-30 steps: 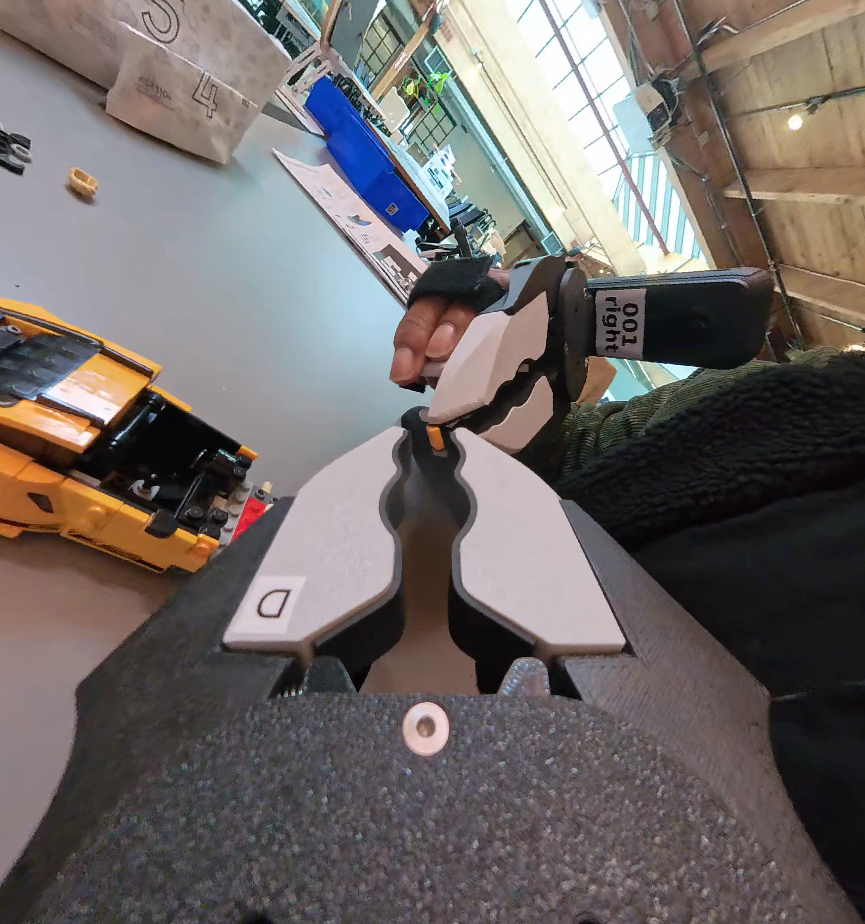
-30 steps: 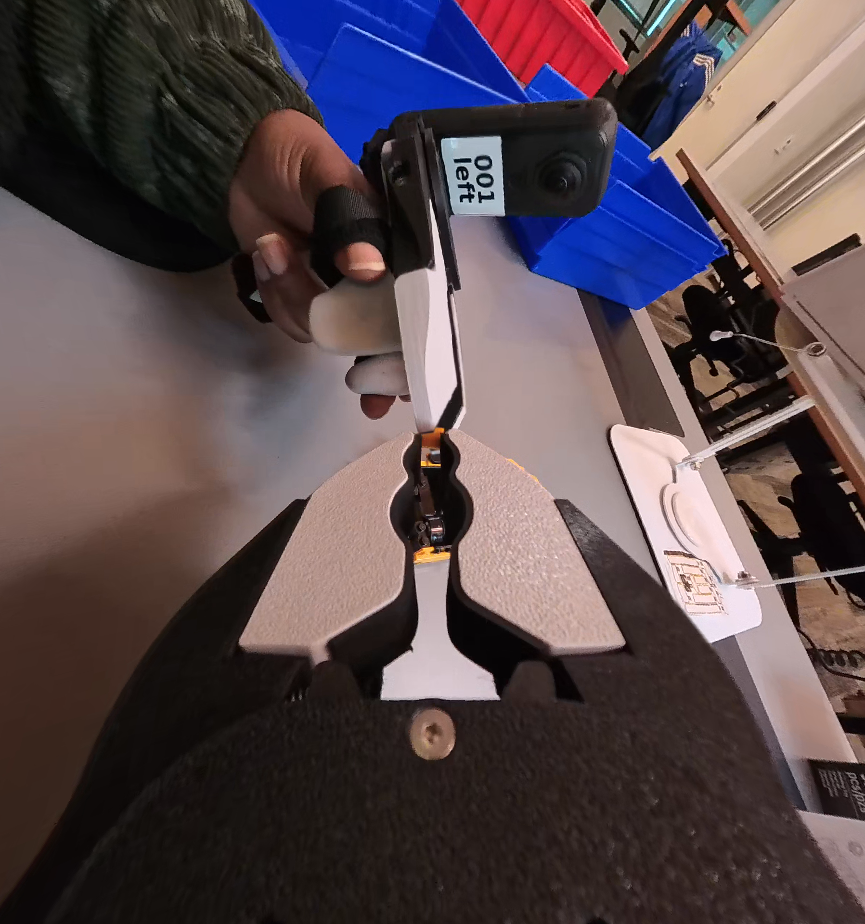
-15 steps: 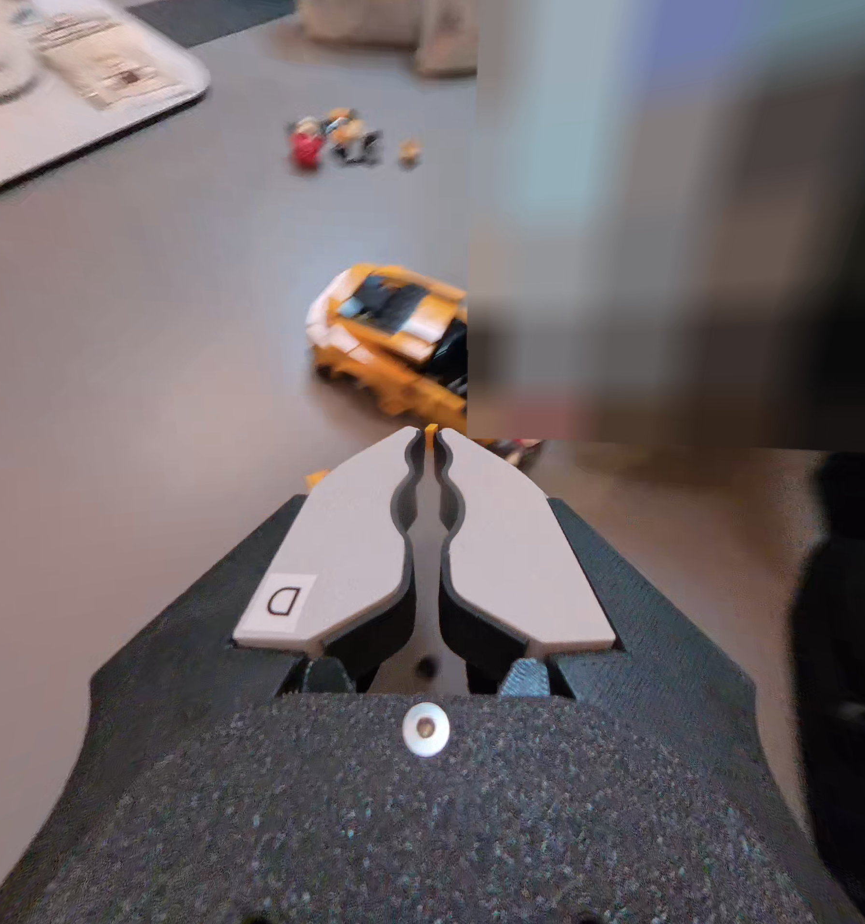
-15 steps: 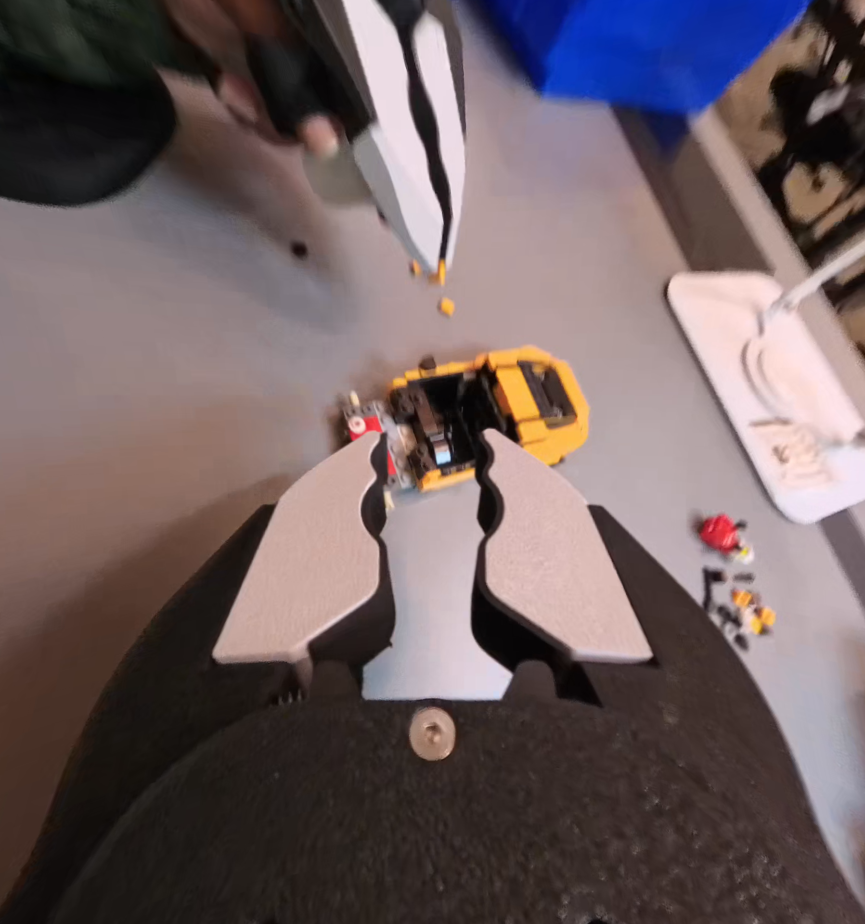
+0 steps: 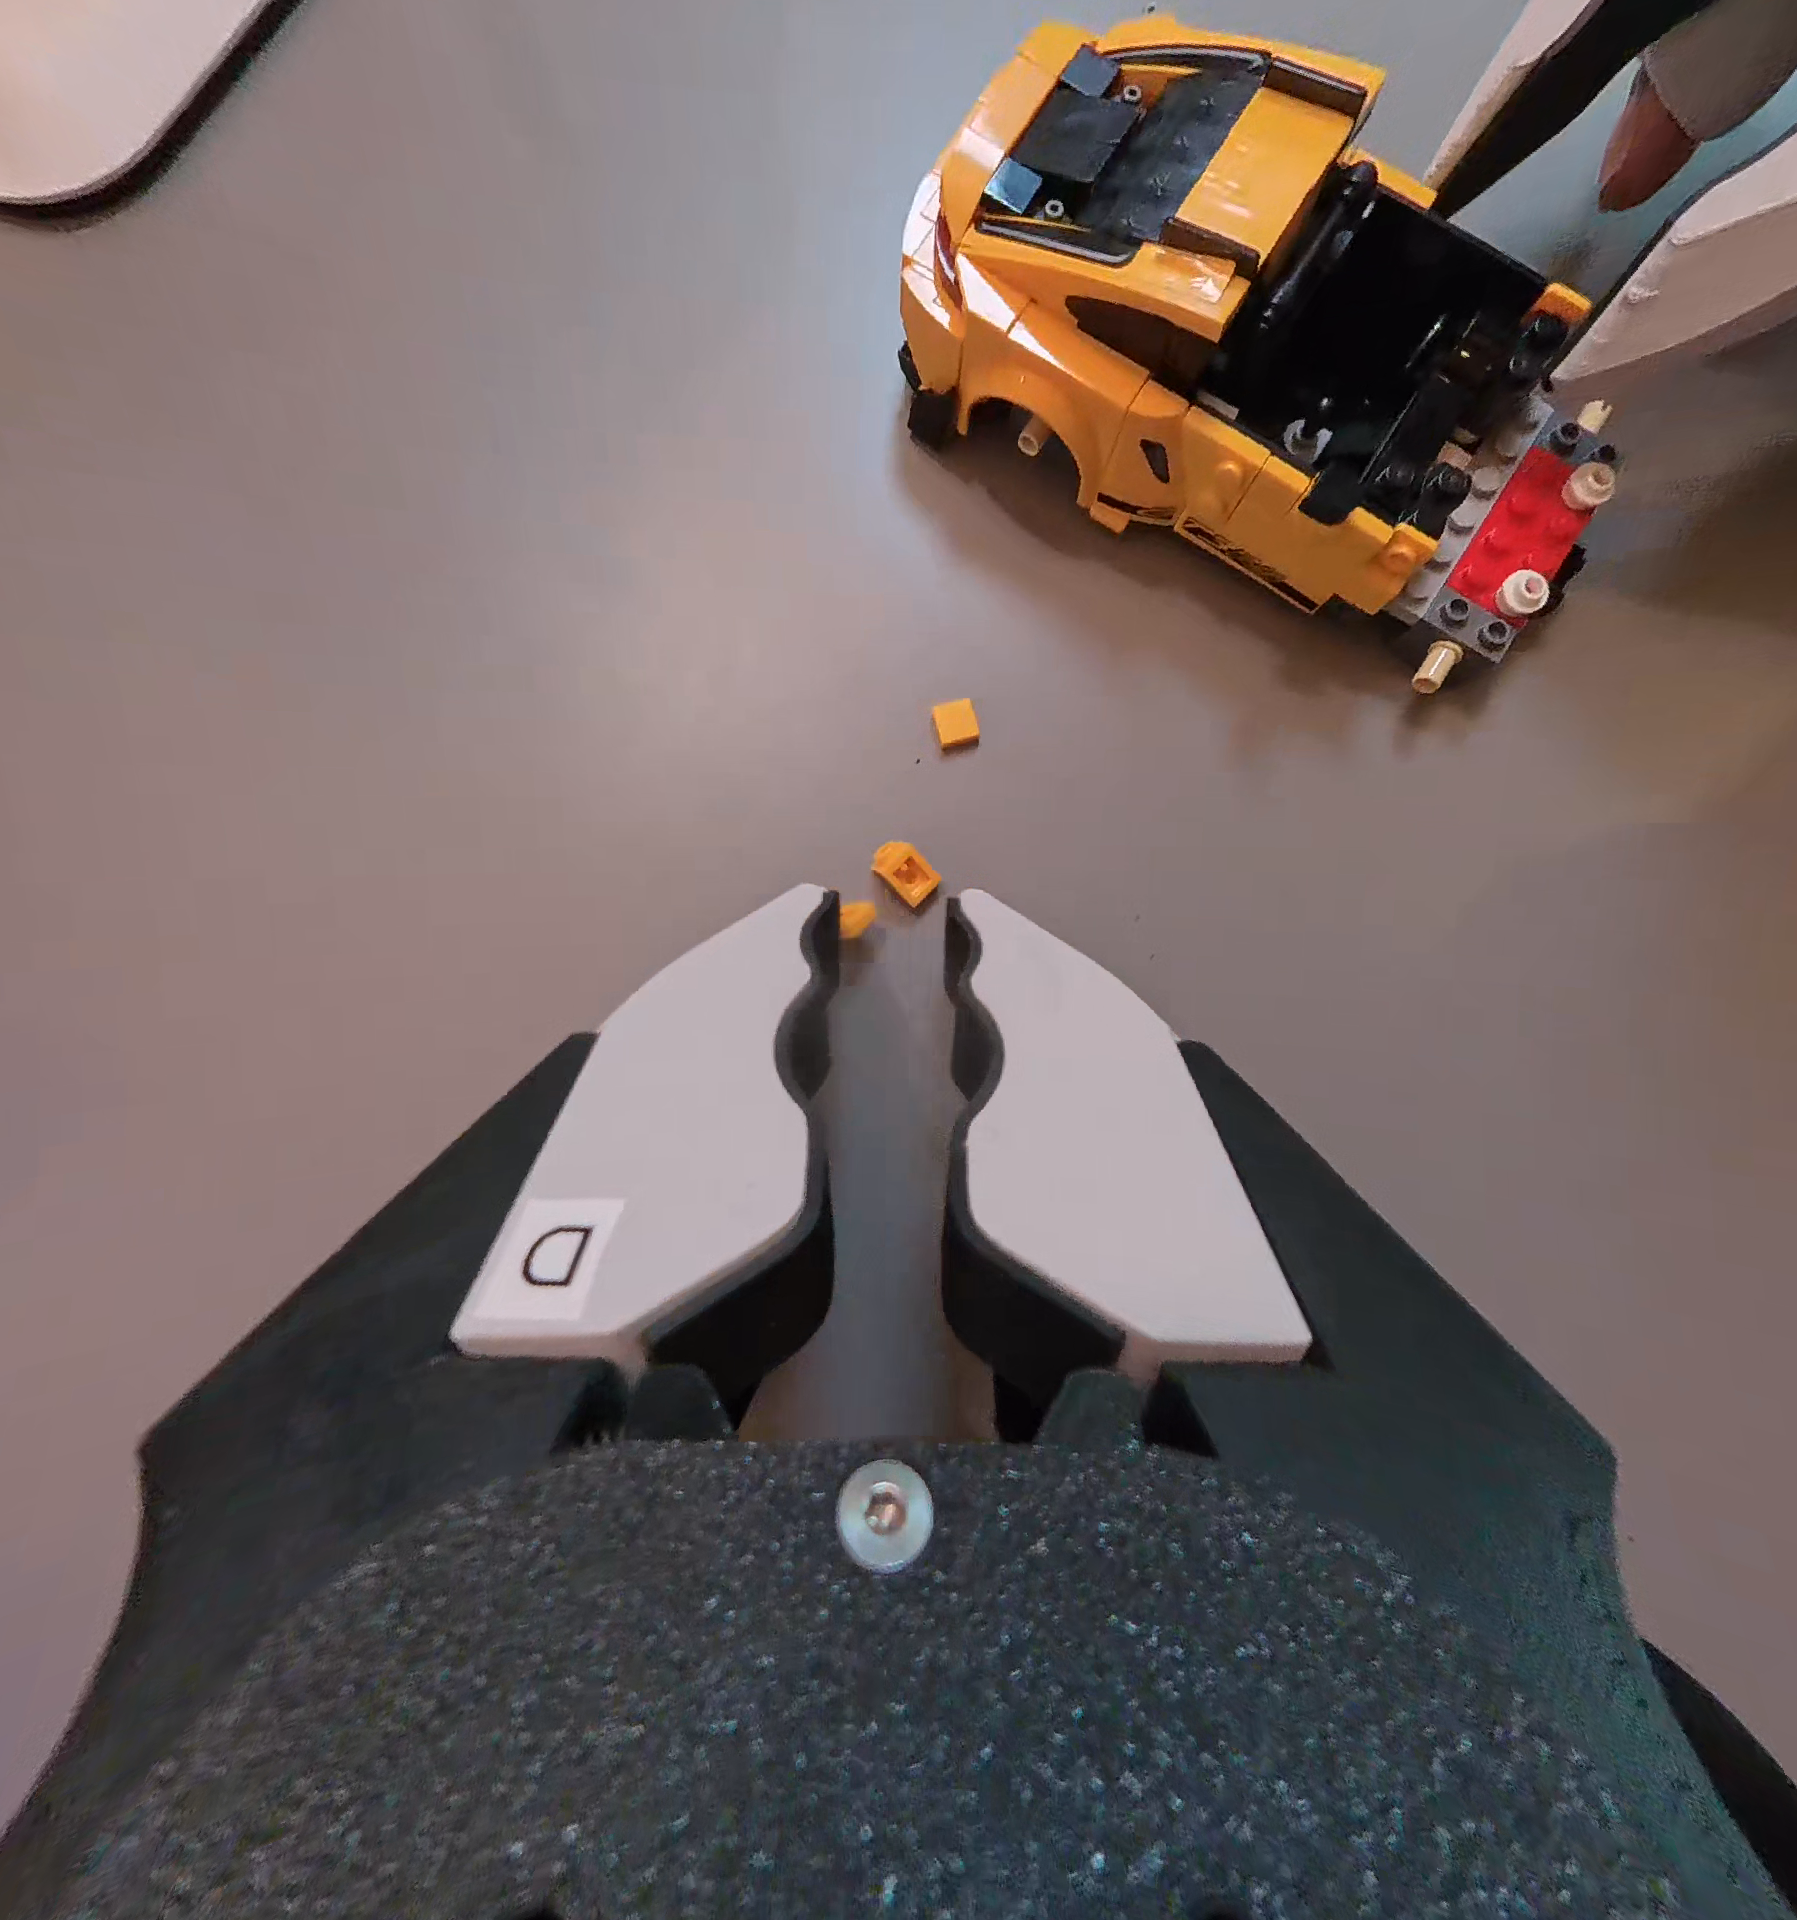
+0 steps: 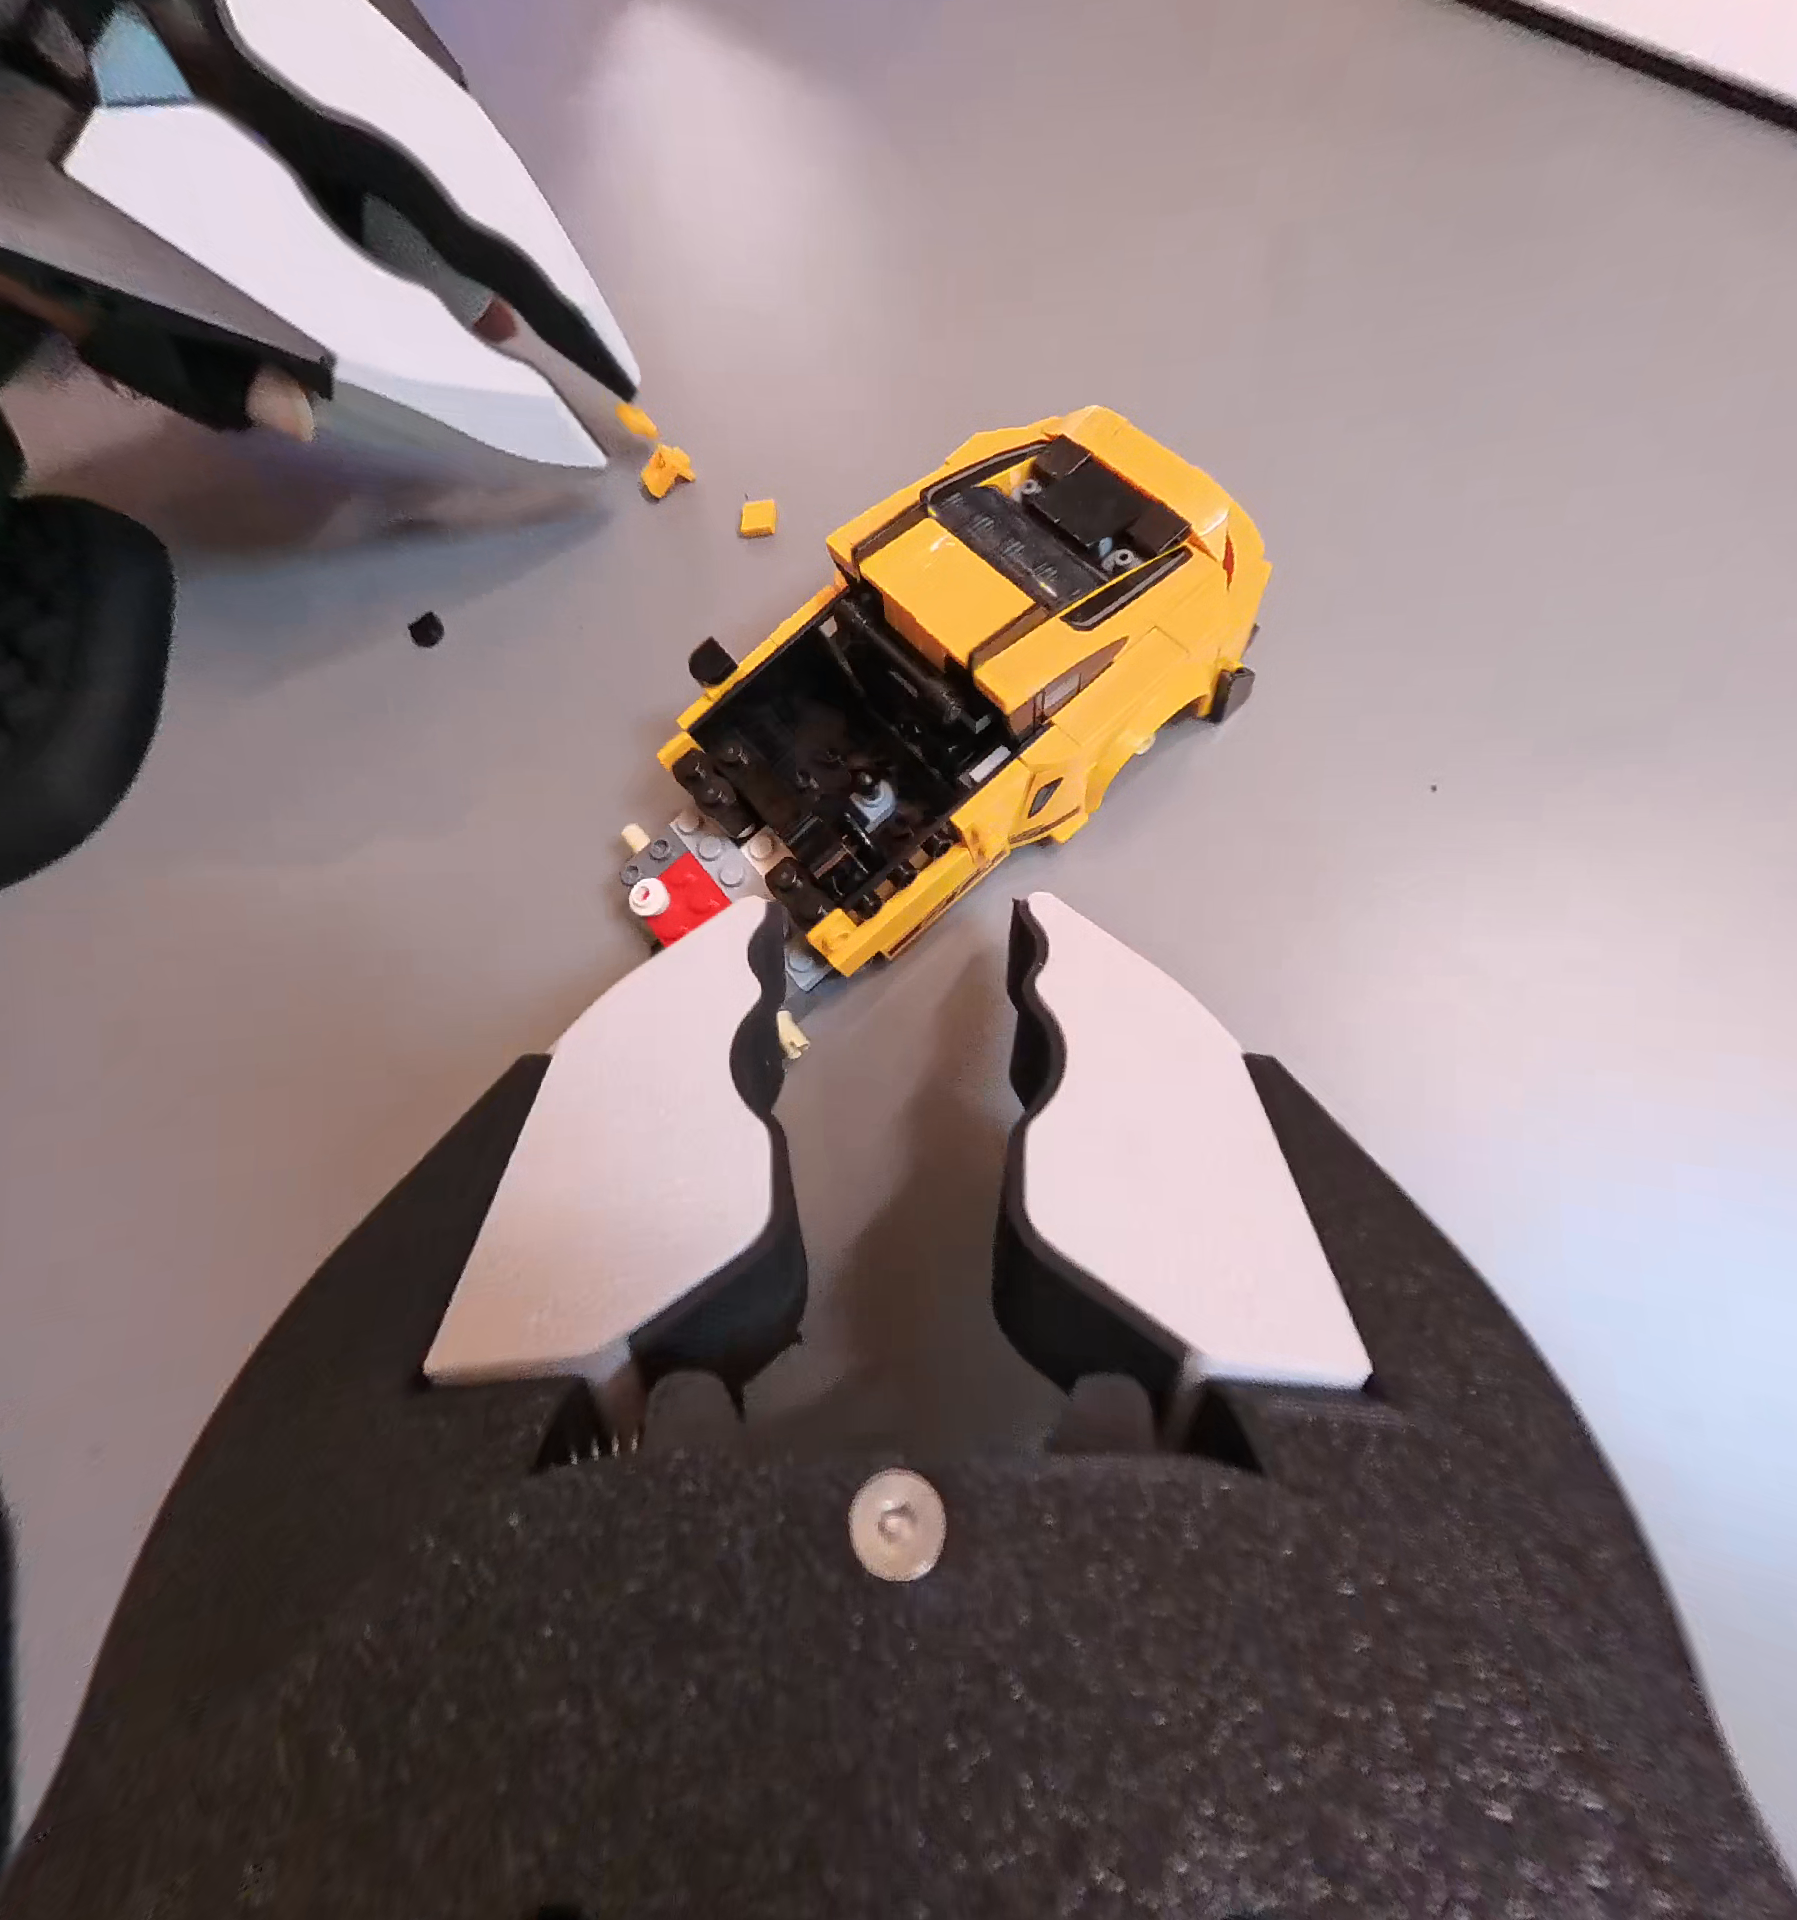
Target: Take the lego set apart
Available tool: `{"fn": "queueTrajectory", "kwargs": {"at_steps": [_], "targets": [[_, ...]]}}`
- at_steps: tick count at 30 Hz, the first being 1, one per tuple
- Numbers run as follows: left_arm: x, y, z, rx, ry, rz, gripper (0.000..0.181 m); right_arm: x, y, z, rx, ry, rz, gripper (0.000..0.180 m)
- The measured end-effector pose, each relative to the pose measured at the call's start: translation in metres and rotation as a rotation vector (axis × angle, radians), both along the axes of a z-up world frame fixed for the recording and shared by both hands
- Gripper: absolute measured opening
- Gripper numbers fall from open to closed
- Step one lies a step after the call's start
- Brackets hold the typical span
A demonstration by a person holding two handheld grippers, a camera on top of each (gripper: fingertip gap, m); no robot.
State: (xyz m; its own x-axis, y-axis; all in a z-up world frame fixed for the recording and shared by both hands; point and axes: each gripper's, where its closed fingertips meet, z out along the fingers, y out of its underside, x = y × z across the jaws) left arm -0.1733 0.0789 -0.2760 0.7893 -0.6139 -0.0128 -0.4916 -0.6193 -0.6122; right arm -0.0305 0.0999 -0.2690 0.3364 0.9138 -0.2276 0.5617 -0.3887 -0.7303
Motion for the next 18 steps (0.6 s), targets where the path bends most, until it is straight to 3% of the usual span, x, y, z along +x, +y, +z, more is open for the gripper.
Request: {"fn": "queueTrajectory", "kwargs": {"at_steps": [4,18], "targets": [[-0.005,0.001,0.002,0.022,0.021,-0.009,0.033,-0.008,0.001,0.006,-0.128,0.081,-0.051,0.041],[0.012,0.007,0.025,0.156,-0.039,-0.056,0.027,0.021,0.019,0.006,-0.123,0.001,0.109,0.02]]}}
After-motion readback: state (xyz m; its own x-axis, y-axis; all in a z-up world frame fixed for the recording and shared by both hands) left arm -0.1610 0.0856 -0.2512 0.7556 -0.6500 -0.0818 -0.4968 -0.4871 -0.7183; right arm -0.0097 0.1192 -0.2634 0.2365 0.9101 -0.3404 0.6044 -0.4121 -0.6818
